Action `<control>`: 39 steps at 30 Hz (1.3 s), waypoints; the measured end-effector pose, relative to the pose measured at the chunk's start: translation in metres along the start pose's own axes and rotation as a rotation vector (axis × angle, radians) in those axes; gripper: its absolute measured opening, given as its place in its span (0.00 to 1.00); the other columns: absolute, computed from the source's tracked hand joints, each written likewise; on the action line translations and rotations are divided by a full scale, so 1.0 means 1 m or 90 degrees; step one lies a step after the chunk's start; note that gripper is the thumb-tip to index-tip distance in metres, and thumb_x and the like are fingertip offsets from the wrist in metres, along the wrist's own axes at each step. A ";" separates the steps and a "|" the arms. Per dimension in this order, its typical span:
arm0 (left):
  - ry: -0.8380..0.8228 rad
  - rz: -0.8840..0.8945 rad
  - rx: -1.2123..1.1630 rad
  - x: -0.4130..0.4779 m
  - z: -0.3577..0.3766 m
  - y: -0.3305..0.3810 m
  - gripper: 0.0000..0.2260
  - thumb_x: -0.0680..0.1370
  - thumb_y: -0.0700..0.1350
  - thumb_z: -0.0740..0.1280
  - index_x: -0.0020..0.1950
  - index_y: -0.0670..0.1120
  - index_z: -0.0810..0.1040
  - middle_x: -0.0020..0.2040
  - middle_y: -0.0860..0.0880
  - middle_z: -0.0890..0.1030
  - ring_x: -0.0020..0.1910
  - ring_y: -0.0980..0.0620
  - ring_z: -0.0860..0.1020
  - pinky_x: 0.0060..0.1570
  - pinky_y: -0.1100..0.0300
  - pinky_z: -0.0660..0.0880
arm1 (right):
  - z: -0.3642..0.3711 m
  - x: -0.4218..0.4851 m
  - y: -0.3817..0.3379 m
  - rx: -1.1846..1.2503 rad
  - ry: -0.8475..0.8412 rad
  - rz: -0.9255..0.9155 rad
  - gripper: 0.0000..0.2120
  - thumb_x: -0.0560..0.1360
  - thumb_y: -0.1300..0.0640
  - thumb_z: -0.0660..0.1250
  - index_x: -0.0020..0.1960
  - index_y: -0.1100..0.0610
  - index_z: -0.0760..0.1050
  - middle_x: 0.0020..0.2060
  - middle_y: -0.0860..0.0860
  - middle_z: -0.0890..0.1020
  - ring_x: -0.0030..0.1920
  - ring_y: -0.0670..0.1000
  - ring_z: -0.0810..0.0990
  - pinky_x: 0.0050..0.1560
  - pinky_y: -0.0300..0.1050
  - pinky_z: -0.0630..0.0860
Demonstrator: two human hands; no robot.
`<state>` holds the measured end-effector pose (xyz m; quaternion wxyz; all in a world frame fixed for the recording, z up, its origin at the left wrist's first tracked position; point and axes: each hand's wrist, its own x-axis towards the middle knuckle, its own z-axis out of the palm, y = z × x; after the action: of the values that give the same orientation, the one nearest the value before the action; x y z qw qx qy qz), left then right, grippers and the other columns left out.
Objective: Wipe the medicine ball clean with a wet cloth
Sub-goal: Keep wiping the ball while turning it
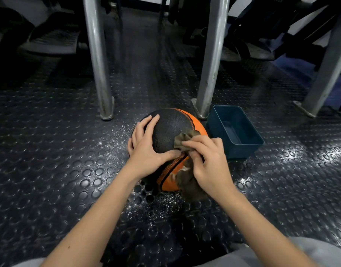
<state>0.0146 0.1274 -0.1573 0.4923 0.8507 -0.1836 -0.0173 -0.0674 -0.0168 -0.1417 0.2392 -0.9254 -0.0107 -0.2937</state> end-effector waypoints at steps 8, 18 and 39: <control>-0.020 0.010 0.011 -0.001 -0.001 0.001 0.47 0.54 0.73 0.62 0.71 0.65 0.53 0.73 0.61 0.53 0.72 0.60 0.50 0.73 0.45 0.47 | -0.003 0.039 0.026 0.008 0.037 0.135 0.11 0.74 0.69 0.63 0.51 0.60 0.81 0.47 0.47 0.79 0.48 0.58 0.74 0.50 0.23 0.59; -0.044 0.022 -0.012 -0.006 -0.003 0.001 0.43 0.53 0.72 0.64 0.66 0.69 0.52 0.67 0.66 0.53 0.71 0.63 0.50 0.73 0.46 0.46 | -0.006 0.044 0.025 -0.021 0.006 0.124 0.12 0.74 0.70 0.62 0.53 0.61 0.80 0.48 0.49 0.79 0.47 0.58 0.72 0.49 0.22 0.59; -0.043 0.061 0.001 -0.007 -0.002 -0.004 0.39 0.56 0.69 0.64 0.65 0.71 0.53 0.67 0.67 0.54 0.74 0.57 0.51 0.73 0.45 0.46 | 0.000 0.026 -0.003 -0.025 -0.020 -0.032 0.14 0.72 0.65 0.59 0.51 0.60 0.82 0.48 0.52 0.81 0.47 0.52 0.68 0.49 0.34 0.64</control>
<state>0.0100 0.1332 -0.1611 0.4854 0.8402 -0.2409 -0.0222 -0.0462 -0.0171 -0.1262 0.2137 -0.9339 -0.0319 -0.2849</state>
